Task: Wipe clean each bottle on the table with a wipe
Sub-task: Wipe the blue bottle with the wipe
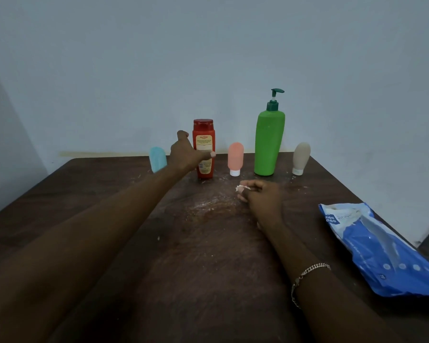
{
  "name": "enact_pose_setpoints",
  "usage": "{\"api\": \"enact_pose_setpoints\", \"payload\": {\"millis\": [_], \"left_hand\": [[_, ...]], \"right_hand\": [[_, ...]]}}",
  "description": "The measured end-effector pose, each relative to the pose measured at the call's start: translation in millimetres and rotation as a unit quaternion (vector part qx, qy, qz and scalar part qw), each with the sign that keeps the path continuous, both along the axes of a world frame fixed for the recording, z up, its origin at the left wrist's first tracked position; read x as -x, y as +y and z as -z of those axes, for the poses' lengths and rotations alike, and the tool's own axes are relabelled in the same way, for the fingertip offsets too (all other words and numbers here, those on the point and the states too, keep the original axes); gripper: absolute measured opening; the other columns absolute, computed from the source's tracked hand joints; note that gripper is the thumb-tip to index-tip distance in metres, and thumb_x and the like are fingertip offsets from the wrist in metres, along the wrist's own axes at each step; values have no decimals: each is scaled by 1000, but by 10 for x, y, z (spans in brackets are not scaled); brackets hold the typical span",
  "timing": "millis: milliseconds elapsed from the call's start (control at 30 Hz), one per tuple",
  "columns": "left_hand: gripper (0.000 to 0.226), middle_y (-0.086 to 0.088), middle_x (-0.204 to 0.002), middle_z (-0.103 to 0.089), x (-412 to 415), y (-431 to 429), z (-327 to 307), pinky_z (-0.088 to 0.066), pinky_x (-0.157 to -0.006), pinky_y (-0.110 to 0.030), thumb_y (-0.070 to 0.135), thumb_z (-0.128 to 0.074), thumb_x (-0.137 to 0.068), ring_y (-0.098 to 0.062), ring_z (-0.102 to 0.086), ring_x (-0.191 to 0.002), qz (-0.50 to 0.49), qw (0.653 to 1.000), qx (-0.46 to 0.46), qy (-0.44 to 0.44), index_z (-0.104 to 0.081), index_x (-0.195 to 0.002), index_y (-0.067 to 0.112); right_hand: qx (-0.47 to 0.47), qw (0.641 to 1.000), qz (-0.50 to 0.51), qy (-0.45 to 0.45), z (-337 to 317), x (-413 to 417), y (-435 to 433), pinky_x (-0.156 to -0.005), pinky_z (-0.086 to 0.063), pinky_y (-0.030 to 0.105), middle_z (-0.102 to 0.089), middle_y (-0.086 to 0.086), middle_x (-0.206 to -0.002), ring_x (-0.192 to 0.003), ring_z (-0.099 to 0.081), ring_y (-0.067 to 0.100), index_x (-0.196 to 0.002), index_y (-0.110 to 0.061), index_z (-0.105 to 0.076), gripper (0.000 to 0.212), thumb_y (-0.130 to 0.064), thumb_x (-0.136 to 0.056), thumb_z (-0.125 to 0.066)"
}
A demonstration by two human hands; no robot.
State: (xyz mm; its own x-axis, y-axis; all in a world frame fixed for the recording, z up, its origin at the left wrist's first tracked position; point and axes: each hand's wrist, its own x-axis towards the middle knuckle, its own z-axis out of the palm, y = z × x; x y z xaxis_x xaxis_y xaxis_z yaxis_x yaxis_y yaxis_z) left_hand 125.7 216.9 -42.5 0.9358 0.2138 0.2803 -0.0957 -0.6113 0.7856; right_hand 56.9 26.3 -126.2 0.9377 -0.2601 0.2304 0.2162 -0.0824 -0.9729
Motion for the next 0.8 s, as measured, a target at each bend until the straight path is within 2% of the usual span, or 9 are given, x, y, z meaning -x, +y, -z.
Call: {"api": "enact_pose_setpoints", "payload": {"millis": [67, 167, 300, 400, 500, 600, 700, 800], "left_hand": [[80, -8, -133, -59, 188, 63, 38, -53, -89, -38, 38, -85, -77, -28, -62, -115, -30, 997, -48, -52, -38, -140, 20], [66, -3, -111, -63, 479, 284, 193, -51, -71, -24, 36, -84, -78, -17, -63, -94, -57, 993, -39, -95, -46, -130, 20], [57, -8, -118, -63, 670, 698, 503, -52, -70, -24, 33, -82, -81, -17, -62, -98, -131, 989, 0, -72, -50, -125, 15], [66, -10, -118, -64, 611, 897, 644, -44, -61, -21, 35, -84, -79, -17, -62, -96, -158, 986, 16, -52, -47, -129, 12], [76, -15, -122, -63, 482, 955, 711, -47, -67, -29, 37, -86, -76, -24, -63, -102, -171, 984, 4, -41, -45, -133, 8], [68, -13, -121, -61, 323, 910, 735, -51, -66, -29, 38, -84, -77, -20, -62, -98, -178, 984, -9, -17, -47, -127, 11], [69, -10, -120, -60, 173, 846, 743, -59, -79, -38, 41, -85, -74, -25, -64, -103, -189, 982, -15, 11, -47, -123, 13], [74, -12, -123, -60, 58, 797, 739, -58, -87, -47, 40, -86, -73, -30, -63, -108, -219, 975, -9, 29, -46, -128, 10]], "right_hand": [[14, 1000, -10, -2, -3, 17, 0, -66, -57, 41, -73, 9, -70, -61, -65, 19, -84, -19, -74, 11, -10, -79, -75], [27, 1000, -15, 3, -12, 40, 14, -67, -59, 44, -73, 10, -71, -61, -64, 16, -89, -18, -75, 11, -12, -80, -76], [44, 999, -18, 4, -27, 49, 38, -66, -59, 41, -73, 7, -70, -60, -64, 13, -89, -16, -76, 11, -13, -79, -77], [45, 999, -20, 1, -24, 61, 31, -64, -57, 37, -73, 9, -72, -60, -64, 13, -89, -16, -75, 10, -12, -80, -76], [54, 998, -19, 1, -19, 67, 24, -63, -57, 35, -74, 6, -71, -60, -65, 13, -92, -17, -76, 12, -14, -80, -77], [49, 999, -23, 0, -29, 68, 22, -63, -56, 32, -74, 5, -72, -62, -64, 13, -94, -15, -76, 15, -14, -80, -77], [50, 998, -26, 1, -35, 67, 24, -66, -58, 33, -75, 2, -74, -64, -66, 14, -95, -18, -77, 17, -17, -78, -79], [43, 998, -37, 5, -56, 89, 31, -68, -59, 35, -76, 0, -76, -65, -67, 14, -96, -17, -76, 18, -16, -78, -80]]}}
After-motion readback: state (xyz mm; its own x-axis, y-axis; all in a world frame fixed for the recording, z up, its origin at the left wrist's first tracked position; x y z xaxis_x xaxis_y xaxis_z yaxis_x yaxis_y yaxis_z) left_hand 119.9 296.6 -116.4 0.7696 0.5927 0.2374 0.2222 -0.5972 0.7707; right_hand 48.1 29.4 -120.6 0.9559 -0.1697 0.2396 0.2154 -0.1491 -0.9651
